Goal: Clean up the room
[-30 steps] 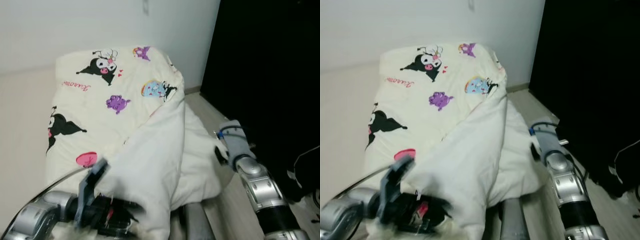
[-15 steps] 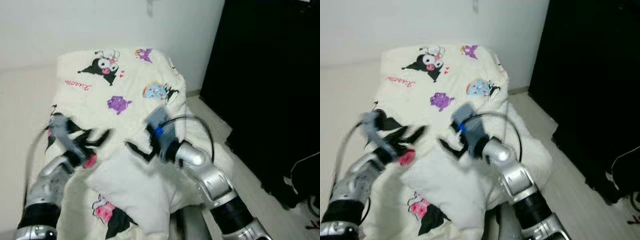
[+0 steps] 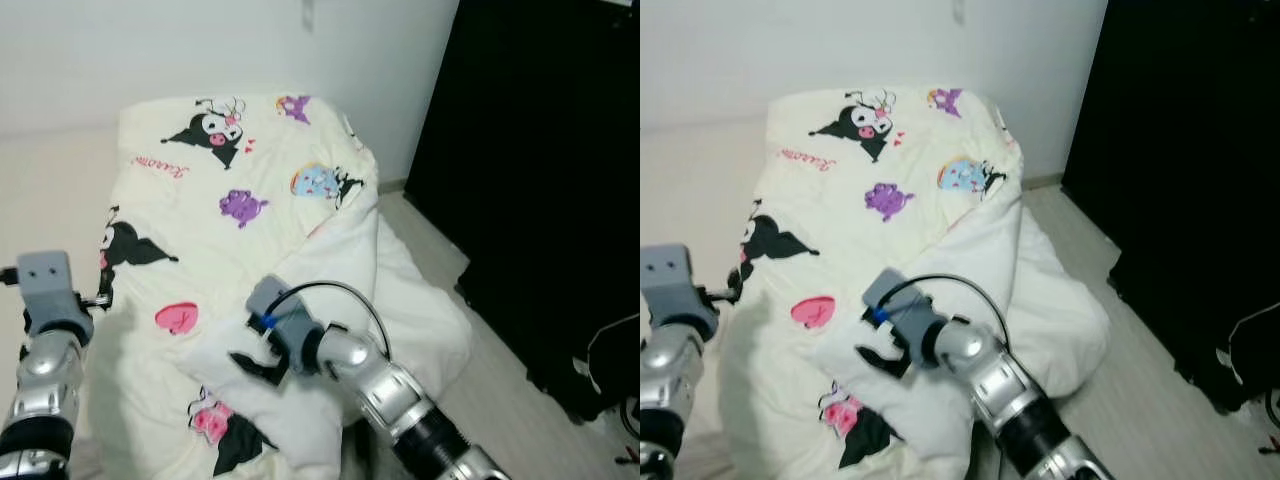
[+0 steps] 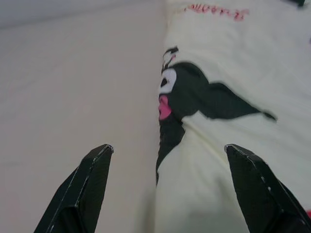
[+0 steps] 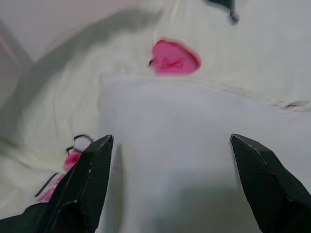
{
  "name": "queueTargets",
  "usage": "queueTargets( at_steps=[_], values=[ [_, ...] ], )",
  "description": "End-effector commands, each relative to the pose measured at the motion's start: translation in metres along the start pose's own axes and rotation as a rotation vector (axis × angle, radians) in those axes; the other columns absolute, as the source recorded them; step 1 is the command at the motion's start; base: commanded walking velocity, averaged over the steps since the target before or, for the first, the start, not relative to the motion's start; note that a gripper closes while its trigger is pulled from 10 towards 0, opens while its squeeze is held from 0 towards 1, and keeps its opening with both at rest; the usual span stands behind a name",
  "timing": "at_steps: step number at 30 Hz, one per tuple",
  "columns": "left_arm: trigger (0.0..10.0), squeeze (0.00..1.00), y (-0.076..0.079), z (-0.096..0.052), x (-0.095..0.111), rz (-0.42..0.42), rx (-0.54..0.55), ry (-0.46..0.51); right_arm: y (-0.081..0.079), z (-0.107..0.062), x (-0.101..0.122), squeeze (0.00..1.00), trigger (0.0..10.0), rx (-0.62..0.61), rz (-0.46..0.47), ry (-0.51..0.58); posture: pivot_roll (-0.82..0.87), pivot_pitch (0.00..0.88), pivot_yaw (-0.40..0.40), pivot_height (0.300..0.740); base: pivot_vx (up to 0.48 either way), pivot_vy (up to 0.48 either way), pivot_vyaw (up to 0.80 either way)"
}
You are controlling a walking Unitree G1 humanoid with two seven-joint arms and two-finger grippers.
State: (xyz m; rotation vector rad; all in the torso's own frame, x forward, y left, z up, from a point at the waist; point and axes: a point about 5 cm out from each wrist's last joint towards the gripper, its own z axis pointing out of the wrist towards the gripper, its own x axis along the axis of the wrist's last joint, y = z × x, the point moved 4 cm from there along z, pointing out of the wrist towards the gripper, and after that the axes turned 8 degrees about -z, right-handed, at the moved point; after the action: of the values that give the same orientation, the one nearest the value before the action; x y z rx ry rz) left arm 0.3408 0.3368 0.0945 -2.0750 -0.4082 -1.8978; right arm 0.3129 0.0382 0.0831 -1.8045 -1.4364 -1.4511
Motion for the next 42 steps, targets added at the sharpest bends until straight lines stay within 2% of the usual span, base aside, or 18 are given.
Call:
queueTargets(
  at_steps=[1, 7, 11, 12, 13, 14, 15, 28, 29, 30, 32, 33, 34, 35, 37, 39, 41, 42],
  values=[
    [10.0, 0.00, -0.012, -0.006, -0.015, 0.043, 0.041, -0.035, -0.012, 0.005, -0.014, 0.00, 10.0, 0.047, 0.012, -0.021, -0.07, 0.151, -0.007, 0.560, 0.000, 0.000, 0.00],
    [10.0, 0.00, -0.025, -0.019, -0.033, 0.097, 0.074, -0.054, -0.006, 0.018, -0.027, 0.00, 10.0, 0.001, -0.033, -0.109, -0.01, 0.200, 0.003, 0.560, 0.000, 0.000, 0.00],
    [10.0, 0.00, -0.027, -0.020, -0.035, 0.101, 0.076, -0.054, -0.003, 0.019, -0.028, 0.00, 10.0, -0.017, -0.046, -0.120, 0.00, 0.203, 0.003, 0.560, 0.000, 0.000, 0.00],
    [10.0, 0.00, -0.029, -0.022, -0.036, 0.109, 0.077, -0.052, 0.005, 0.019, -0.030, 0.00, 7.7, -0.062, -0.074, -0.154, 0.01, 0.219, 0.005, 0.560, 0.000, 0.000, 0.00],
    [10.0, 0.00, -0.029, -0.022, -0.036, 0.109, 0.077, -0.052, 0.005, 0.019, -0.030, 0.00, 7.7, -0.062, -0.074, -0.154, 0.01, 0.219, 0.005, 0.560, 0.000, 0.000, 0.00],
    [10.0, 0.00, -0.030, -0.023, -0.037, 0.116, 0.076, -0.052, 0.011, 0.019, -0.033, 0.00, 0.0, -0.099, -0.103, -0.185, 0.01, 0.223, 0.005, 0.560, 0.000, 0.000, 0.00],
    [10.0, 0.00, -0.031, -0.025, -0.038, 0.126, 0.075, -0.048, 0.019, 0.018, -0.037, 0.00, 0.0, -0.137, -0.132, -0.217, 0.01, 0.229, 0.005, 0.560, 0.000, 0.000, 0.00],
    [10.0, 0.00, -0.022, -0.023, -0.039, 0.128, 0.053, -0.042, 0.039, 0.003, -0.057, 0.00, 0.0, -0.227, -0.101, -0.274, -0.02, 0.222, 0.004, 0.560, 0.000, 0.000, 0.00],
    [10.0, 0.00, -0.016, -0.021, -0.040, 0.121, 0.038, -0.045, 0.057, -0.008, -0.063, 0.00, 0.0, -0.309, -0.060, -0.287, -0.03, 0.209, 0.005, 0.560, 0.000, 0.000, 0.00],
    [10.0, 0.00, -0.016, -0.021, -0.040, 0.121, 0.038, -0.045, 0.057, -0.008, -0.063, 0.00, 0.0, -0.309, -0.060, -0.287, -0.03, 0.209, 0.005, 0.560, 0.000, 0.000, 0.00],
    [10.0, 0.00, -0.012, -0.021, -0.041, 0.119, 0.024, -0.051, 0.070, -0.017, -0.066, 0.00, 0.0, -0.367, -0.043, -0.295, -0.04, 0.207, 0.005, 0.560, 0.000, 0.000, 0.00],
    [10.0, 0.00, -0.008, -0.021, -0.043, 0.117, 0.013, -0.058, 0.079, -0.023, -0.066, 0.00, 0.0, -0.403, -0.032, -0.291, -0.06, 0.197, 0.005, 0.560, 0.000, 0.000, 0.00],
    [10.0, 0.00, 0.004, -0.022, -0.050, 0.111, -0.026, -0.081, 0.110, -0.047, -0.062, 0.00, 0.0, -0.529, 0.000, -0.272, -0.09, 0.181, 0.005, 0.560, 0.000, 0.000, 0.00],
    [10.0, 0.00, 0.004, -0.022, -0.050, 0.111, -0.026, -0.081, 0.110, -0.047, -0.062, 0.00, 0.0, -0.529, 0.000, -0.272, -0.09, 0.181, 0.005, 0.560, 0.000, 0.000, 0.00],
    [10.0, 0.00, 0.012, -0.023, -0.054, 0.106, -0.051, -0.094, 0.128, -0.065, -0.059, 0.00, 0.0, -0.608, 0.010, -0.263, -0.10, 0.175, 0.004, 0.560, 0.000, 0.000, 0.00],
    [10.0, 0.00, 0.022, -0.023, -0.056, 0.115, -0.075, -0.099, 0.146, -0.094, -0.057, 0.00, 0.0, -0.700, 0.035, -0.260, -0.13, 0.162, 0.003, 0.560, 0.000, 0.000, 0.00],
    [10.0, 0.00, 0.022, -0.023, -0.056, 0.115, -0.075, -0.099, 0.146, -0.094, -0.057, 0.00, 0.0, -0.700, 0.035, -0.260, -0.13, 0.162, 0.003, 0.560, 0.000, 0.000, 0.00],
    [10.0, 0.00, 0.034, -0.023, -0.057, 0.118, -0.104, -0.099, 0.154, -0.129, -0.060, 0.00, 0.0, -0.774, 0.049, -0.301, -0.17, 0.147, -0.003, 0.560, 0.000, 0.000, 0.00]
  ],
)
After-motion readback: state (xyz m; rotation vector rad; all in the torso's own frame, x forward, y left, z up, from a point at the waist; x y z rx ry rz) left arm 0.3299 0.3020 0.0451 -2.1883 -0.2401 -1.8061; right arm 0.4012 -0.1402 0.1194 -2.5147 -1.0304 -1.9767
